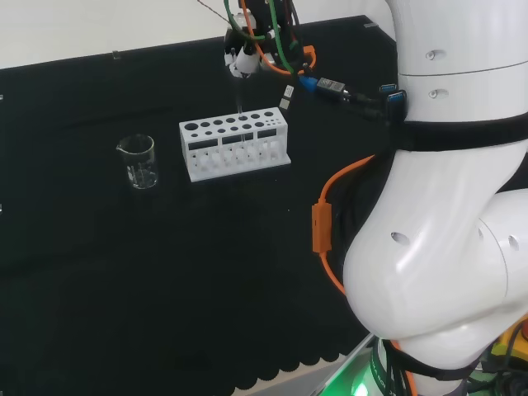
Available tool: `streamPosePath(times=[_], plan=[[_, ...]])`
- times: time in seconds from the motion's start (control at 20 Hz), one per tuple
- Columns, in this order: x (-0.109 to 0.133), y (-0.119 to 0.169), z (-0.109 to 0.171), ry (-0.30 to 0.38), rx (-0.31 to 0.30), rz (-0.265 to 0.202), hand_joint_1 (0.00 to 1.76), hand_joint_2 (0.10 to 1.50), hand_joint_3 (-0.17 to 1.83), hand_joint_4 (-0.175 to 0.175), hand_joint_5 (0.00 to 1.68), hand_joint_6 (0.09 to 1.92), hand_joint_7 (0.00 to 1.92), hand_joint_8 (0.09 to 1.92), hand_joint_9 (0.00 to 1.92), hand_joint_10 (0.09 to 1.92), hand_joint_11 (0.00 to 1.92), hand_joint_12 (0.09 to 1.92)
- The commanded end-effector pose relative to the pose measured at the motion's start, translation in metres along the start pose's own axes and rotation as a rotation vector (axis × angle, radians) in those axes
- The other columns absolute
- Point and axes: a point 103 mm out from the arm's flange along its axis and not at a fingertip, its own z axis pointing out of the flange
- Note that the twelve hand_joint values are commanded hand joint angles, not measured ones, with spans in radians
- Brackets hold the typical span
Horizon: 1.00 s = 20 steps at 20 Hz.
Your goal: Take the glass rod from the white test tube rack.
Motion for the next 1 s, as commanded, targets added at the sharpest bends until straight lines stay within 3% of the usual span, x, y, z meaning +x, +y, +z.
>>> streamPosePath(times=[0.05, 0.2, 0.35, 0.45, 0.55, 0.6, 0.7, 0.75, 0.8, 0.85, 1.0], plan=[[-0.002, 0.002, -0.003, -0.001, -0.003, 0.002, 1.11, 1.09, 0.25, -0.175, 0.76, 1.24, 0.95, 0.87, 1.22, 0.57, 1.32, 0.89], [-0.001, 0.0, -0.004, 0.008, 0.005, 0.007, 1.11, 1.19, 0.07, -0.175, 0.78, 1.29, 0.97, 0.87, 1.24, 0.56, 1.38, 0.84], [0.002, -0.001, -0.005, 0.008, 0.015, 0.012, 1.12, 1.15, 0.01, -0.175, 0.7, 1.03, 0.94, 0.84, 1.24, 0.53, 1.34, 0.86], [0.003, -0.002, -0.004, 0.013, 0.007, 0.01, 1.12, 1.13, 0.0, -0.175, 0.69, 0.97, 0.94, 0.83, 1.24, 0.51, 1.32, 0.88], [0.005, -0.004, -0.005, 0.002, -0.039, 0.002, 1.12, 1.15, 0.02, -0.175, 0.74, 1.06, 1.0, 0.83, 1.26, 0.51, 1.35, 0.88], [0.007, -0.006, -0.007, -0.028, -0.104, -0.013, 1.17, 1.14, 0.01, -0.175, 0.81, 1.08, 1.0, 0.91, 1.31, 0.52, 1.38, 0.84], [0.011, -0.009, -0.011, -0.081, -0.175, -0.024, 1.24, 1.11, 0.0, -0.175, 0.94, 1.02, 1.03, 0.97, 1.44, 0.61, 1.45, 0.75], [0.007, -0.013, -0.017, -0.07, -0.22, -0.036, 1.26, 1.12, -0.06, -0.175, 0.99, 0.97, 1.06, 0.95, 1.49, 0.63, 1.5, 0.7], [0.006, -0.015, -0.02, -0.053, -0.243, -0.047, 1.24, 1.14, -0.11, -0.175, 1.02, 0.95, 1.21, 0.91, 1.55, 0.64, 1.54, 0.68], [0.005, -0.016, -0.022, -0.03, -0.259, -0.057, 1.21, 1.15, -0.14, -0.175, 1.04, 0.93, 1.34, 0.86, 1.59, 0.63, 1.57, 0.66], [0.008, -0.018, -0.022, -0.06, -0.241, -0.065, 1.19, 1.15, -0.17, -0.175, 1.08, 0.88, 1.54, 0.72, 1.69, 0.56, 1.63, 0.63]])
